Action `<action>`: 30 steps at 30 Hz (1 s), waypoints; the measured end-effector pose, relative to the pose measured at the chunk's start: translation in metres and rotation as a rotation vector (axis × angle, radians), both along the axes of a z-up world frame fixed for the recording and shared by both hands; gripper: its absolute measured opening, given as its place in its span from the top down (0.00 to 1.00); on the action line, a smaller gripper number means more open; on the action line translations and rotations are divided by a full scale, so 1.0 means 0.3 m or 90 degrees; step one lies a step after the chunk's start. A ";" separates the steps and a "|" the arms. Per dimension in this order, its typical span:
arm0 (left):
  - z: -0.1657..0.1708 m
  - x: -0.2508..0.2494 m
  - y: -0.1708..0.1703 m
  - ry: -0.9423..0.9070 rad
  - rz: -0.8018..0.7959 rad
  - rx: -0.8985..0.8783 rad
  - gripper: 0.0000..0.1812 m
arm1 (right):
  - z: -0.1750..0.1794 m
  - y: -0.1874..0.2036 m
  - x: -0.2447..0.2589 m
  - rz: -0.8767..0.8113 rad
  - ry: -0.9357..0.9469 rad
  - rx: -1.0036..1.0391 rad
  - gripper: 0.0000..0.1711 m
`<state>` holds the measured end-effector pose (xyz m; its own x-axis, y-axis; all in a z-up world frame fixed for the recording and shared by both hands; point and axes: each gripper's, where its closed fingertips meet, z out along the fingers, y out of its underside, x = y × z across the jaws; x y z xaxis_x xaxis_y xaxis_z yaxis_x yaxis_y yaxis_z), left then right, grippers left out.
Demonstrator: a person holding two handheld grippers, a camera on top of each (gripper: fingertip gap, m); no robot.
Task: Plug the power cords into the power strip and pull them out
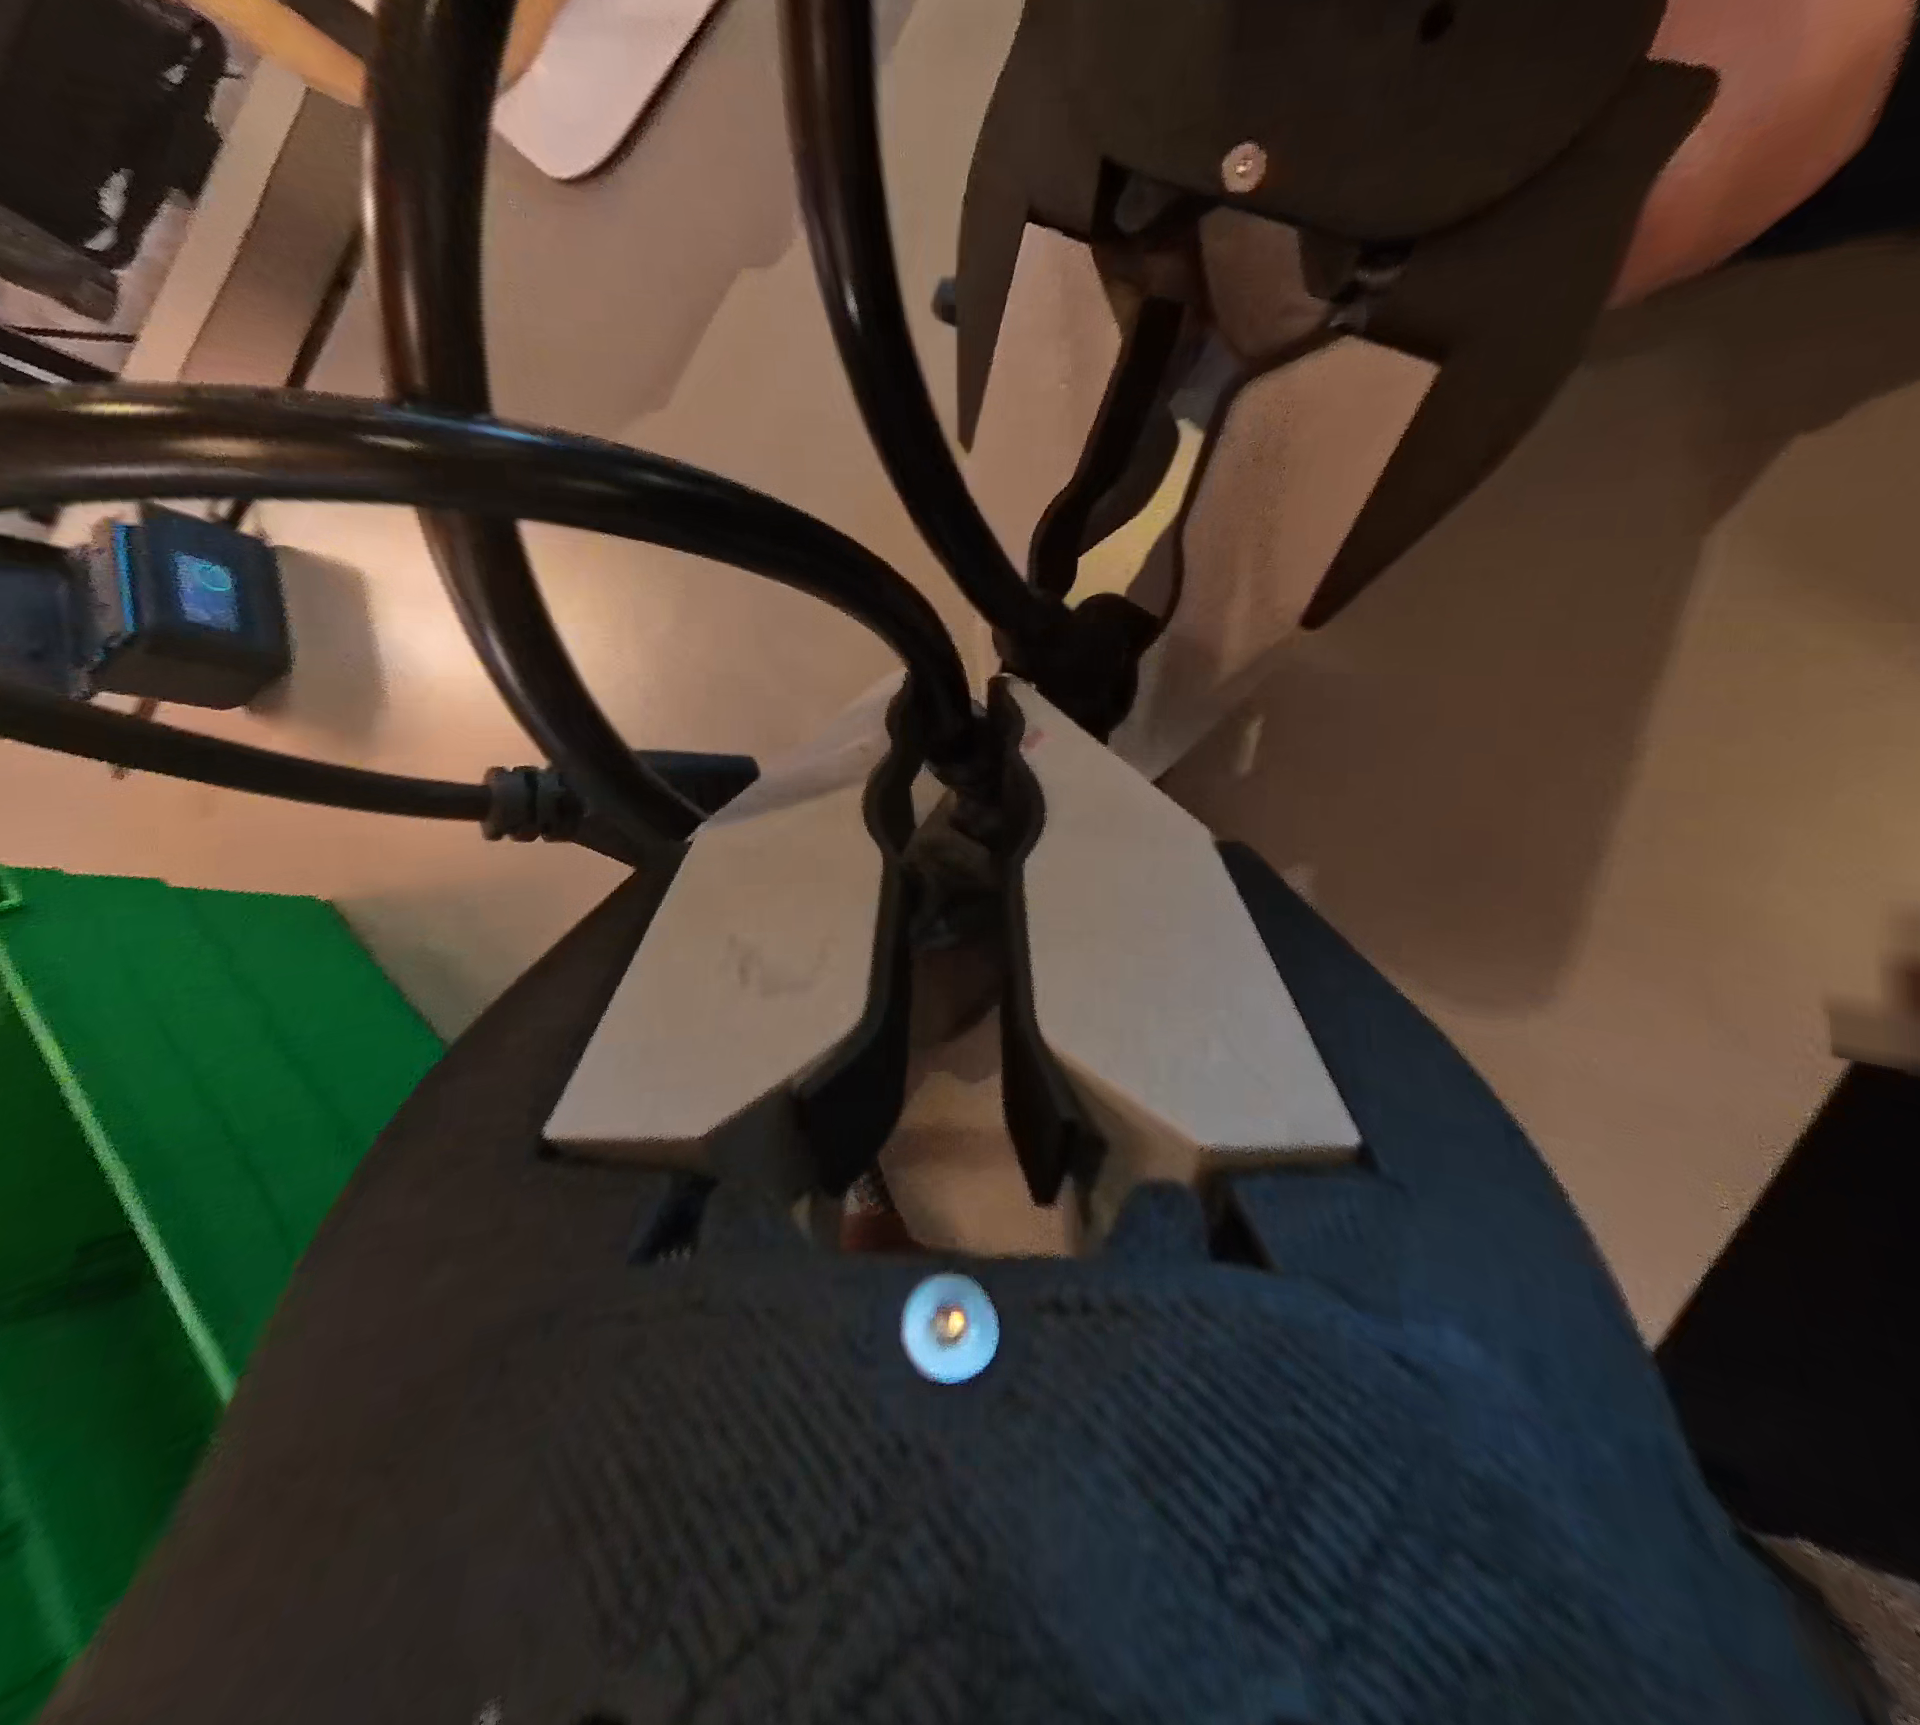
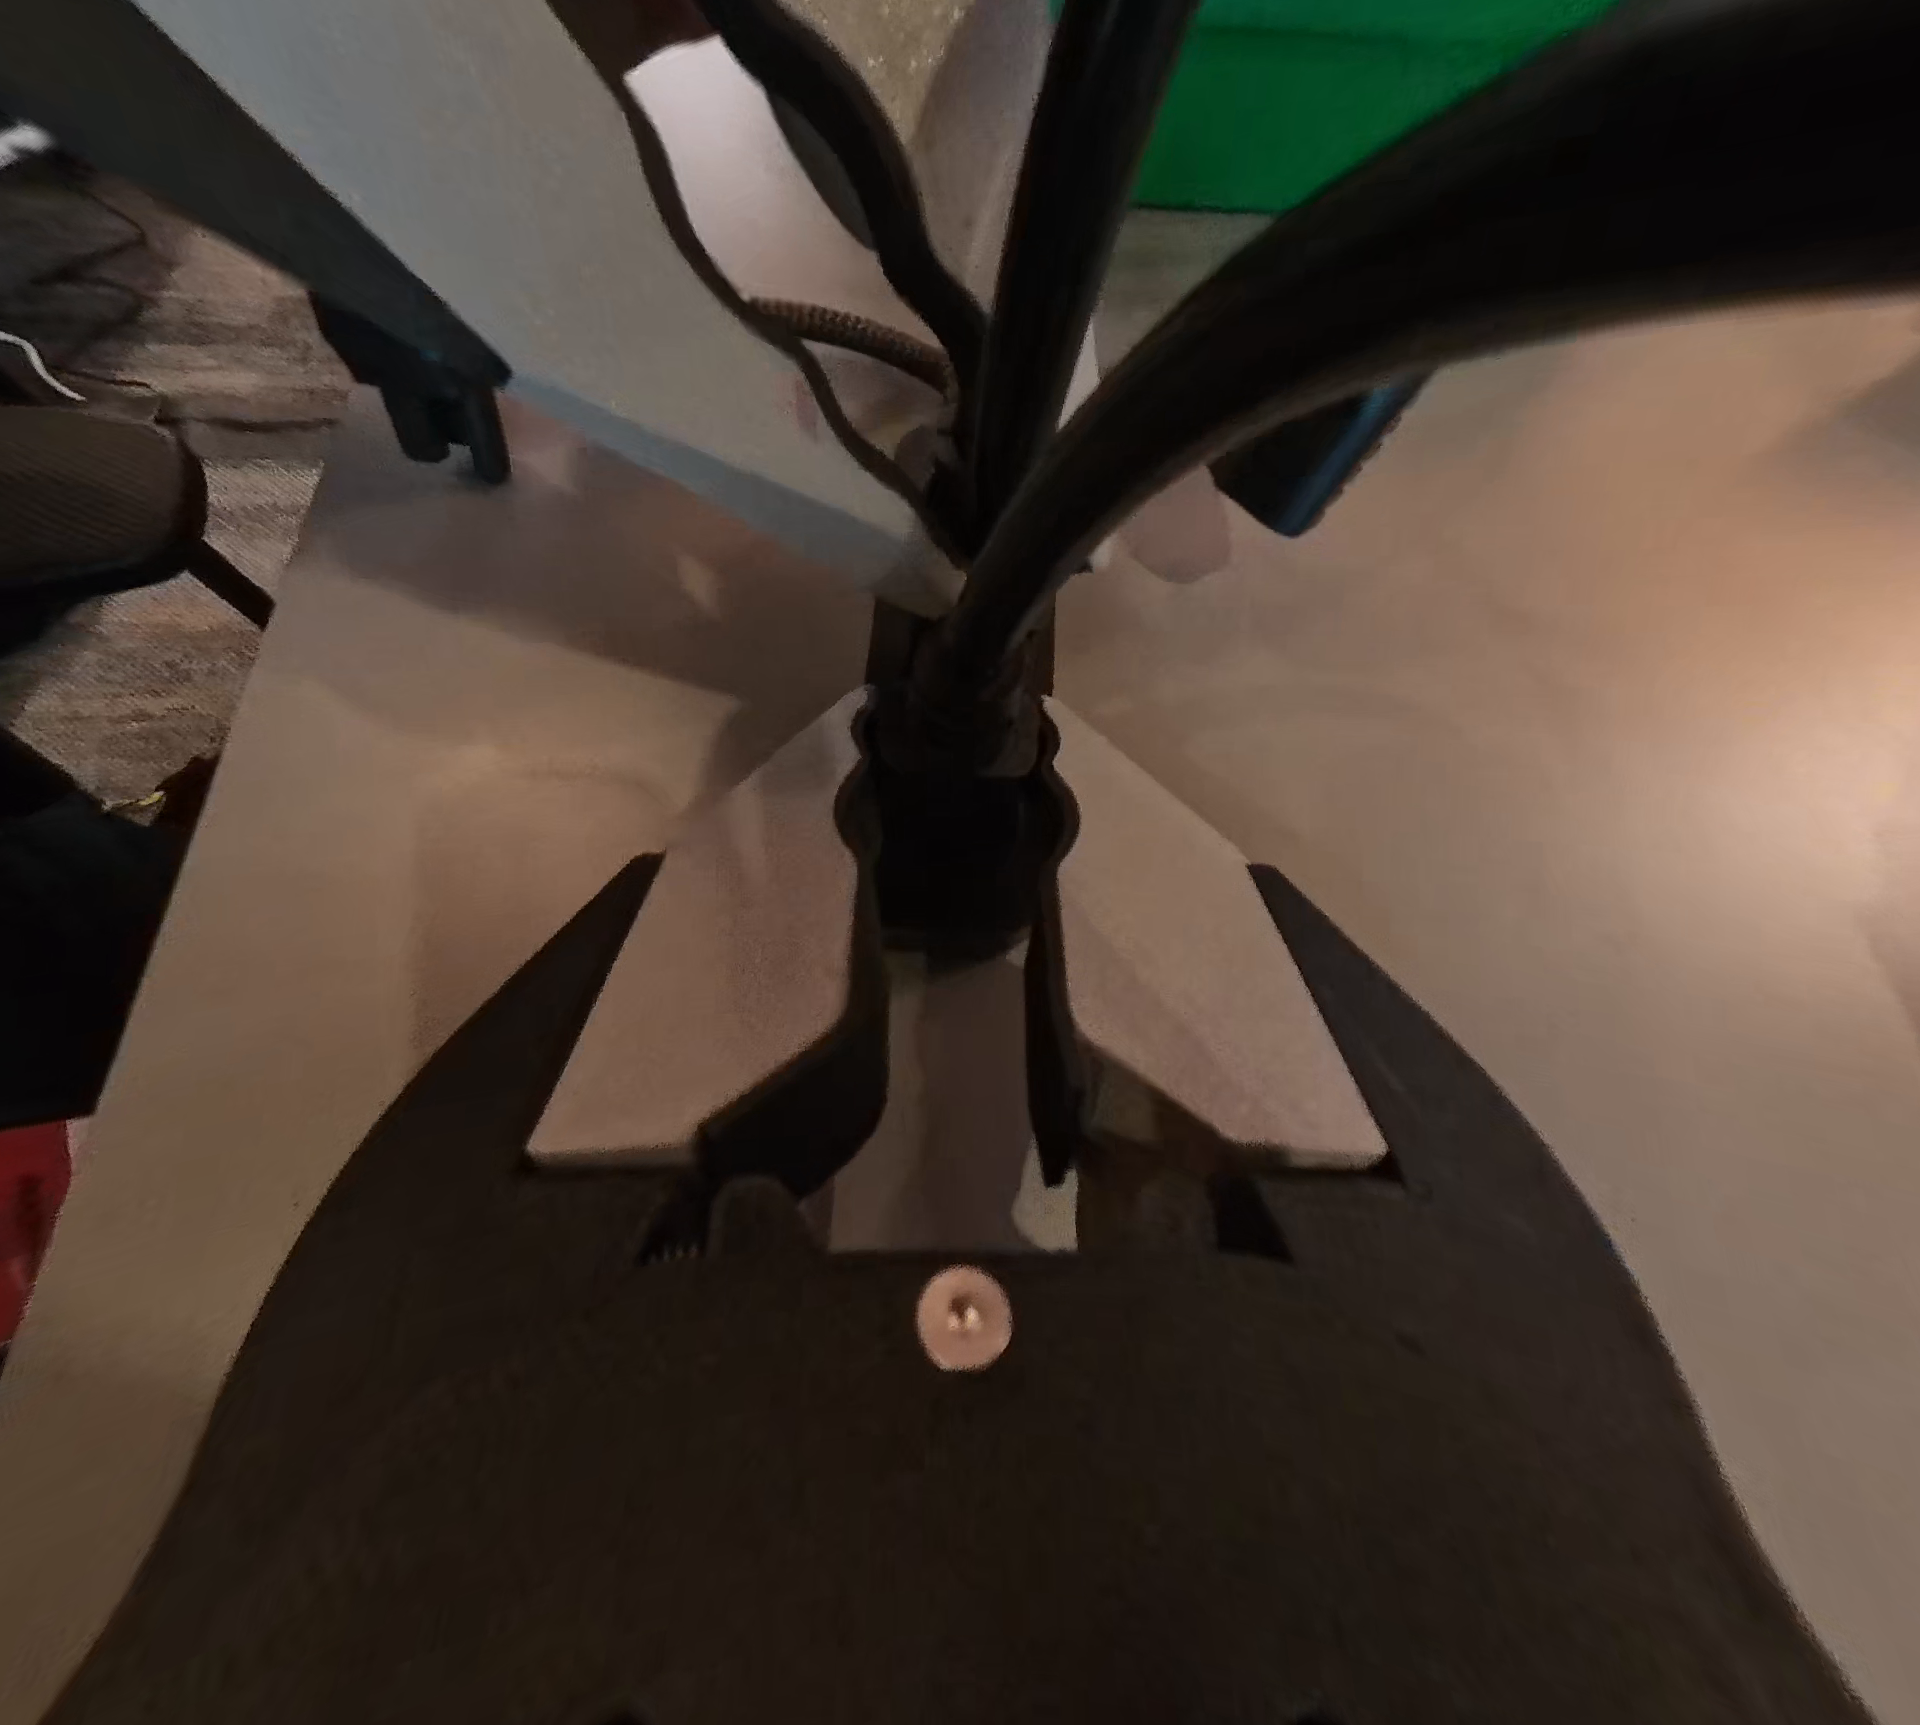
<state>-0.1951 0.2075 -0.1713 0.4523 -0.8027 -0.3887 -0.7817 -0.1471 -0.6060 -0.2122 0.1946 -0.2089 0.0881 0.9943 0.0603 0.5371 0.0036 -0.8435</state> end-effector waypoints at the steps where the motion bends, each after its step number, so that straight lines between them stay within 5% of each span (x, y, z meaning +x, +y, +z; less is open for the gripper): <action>1: 0.000 -0.004 0.002 0.006 0.005 0.009 0.94 | 0.002 0.000 -0.005 0.000 0.002 -0.004 0.89; 10: 0.026 -0.025 -0.006 -0.091 0.011 0.021 0.94 | 0.041 -0.007 -0.018 0.040 0.060 -0.078 0.89; 30: -0.018 -0.057 0.070 -0.042 0.102 -0.061 0.89 | 0.011 0.062 0.089 0.053 0.014 -0.170 0.89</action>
